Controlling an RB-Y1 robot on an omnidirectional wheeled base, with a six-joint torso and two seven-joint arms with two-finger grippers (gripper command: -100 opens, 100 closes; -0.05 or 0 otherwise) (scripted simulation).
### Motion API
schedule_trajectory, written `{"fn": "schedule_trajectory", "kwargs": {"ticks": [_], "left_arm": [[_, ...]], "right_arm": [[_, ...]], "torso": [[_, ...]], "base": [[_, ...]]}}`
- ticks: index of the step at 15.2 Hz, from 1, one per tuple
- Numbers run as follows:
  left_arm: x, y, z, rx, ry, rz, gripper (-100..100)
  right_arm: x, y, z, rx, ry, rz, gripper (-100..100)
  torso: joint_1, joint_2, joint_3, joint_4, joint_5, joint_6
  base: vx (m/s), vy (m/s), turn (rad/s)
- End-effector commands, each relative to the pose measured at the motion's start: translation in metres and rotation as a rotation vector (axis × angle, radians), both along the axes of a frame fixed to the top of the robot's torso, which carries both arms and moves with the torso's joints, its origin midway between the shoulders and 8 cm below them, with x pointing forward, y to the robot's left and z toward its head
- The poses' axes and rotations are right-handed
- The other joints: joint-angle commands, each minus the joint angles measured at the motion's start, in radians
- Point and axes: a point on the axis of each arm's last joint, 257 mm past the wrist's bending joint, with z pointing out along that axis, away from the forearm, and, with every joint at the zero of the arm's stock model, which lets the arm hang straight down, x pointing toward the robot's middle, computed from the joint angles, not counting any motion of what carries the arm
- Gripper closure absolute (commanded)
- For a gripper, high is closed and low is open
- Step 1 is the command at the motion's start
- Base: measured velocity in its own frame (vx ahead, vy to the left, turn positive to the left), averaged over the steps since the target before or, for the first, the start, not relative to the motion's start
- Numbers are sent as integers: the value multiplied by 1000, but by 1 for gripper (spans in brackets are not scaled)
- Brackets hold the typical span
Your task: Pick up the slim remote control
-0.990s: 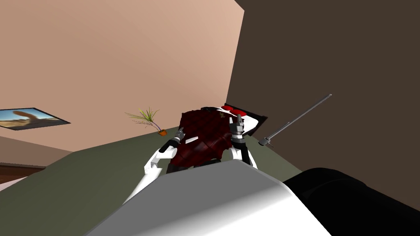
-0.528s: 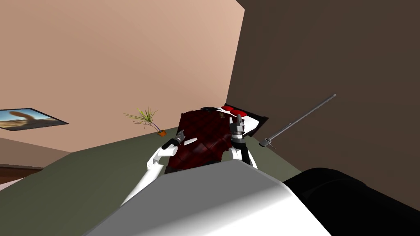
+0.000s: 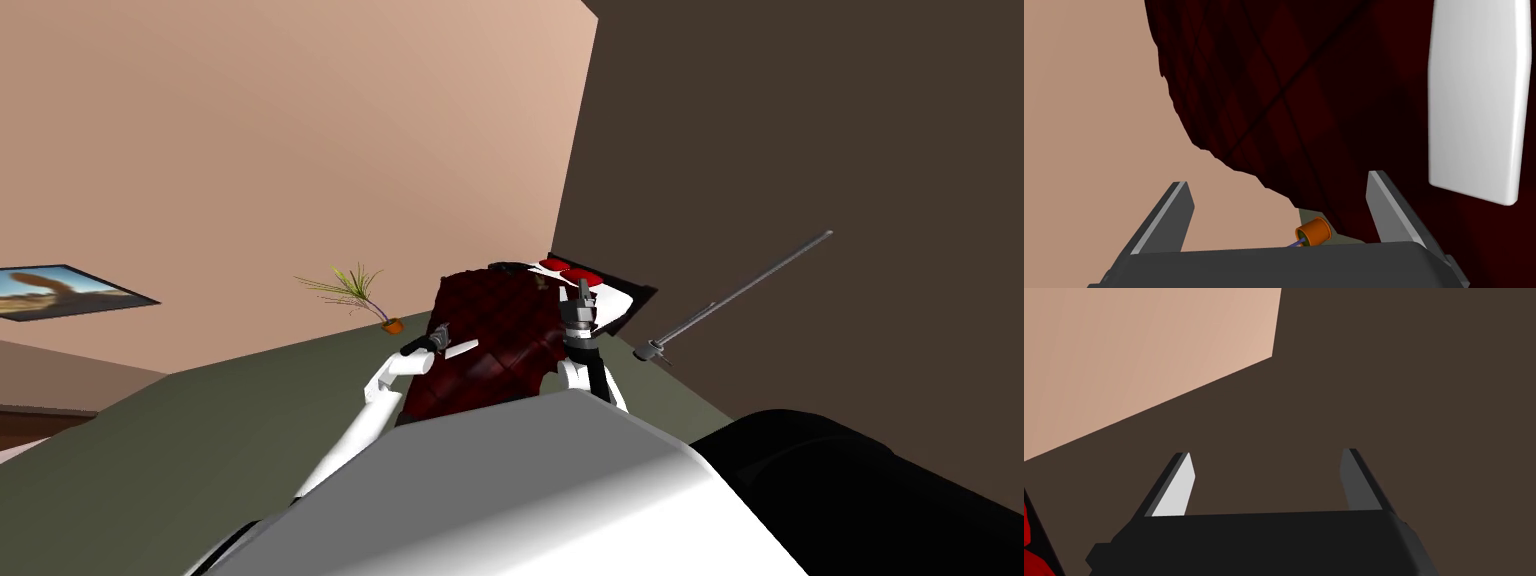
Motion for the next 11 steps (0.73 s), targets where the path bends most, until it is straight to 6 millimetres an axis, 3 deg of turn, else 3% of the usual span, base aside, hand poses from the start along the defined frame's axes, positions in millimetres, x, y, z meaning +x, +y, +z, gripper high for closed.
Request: {"fn": "schedule_trajectory", "kwargs": {"ticks": [1,2,11], "left_arm": [[-3,2,-7,1,34,5,-100],[-5,6,-19,-7,83,19,-100],[-26,16,-62,-25,298,69,-100]], "right_arm": [[0,0,0,0,0,0,0],[0,0,0,0,0,0,0],[0,0,0,0,0,0,0]], "torso": [[0,0,0,0,0,0],[1,1,1,0,0,0],[0,0,0,0,0,0]], "base": [[21,-15,0],[30,-27,3],[50,-30,4]]}}
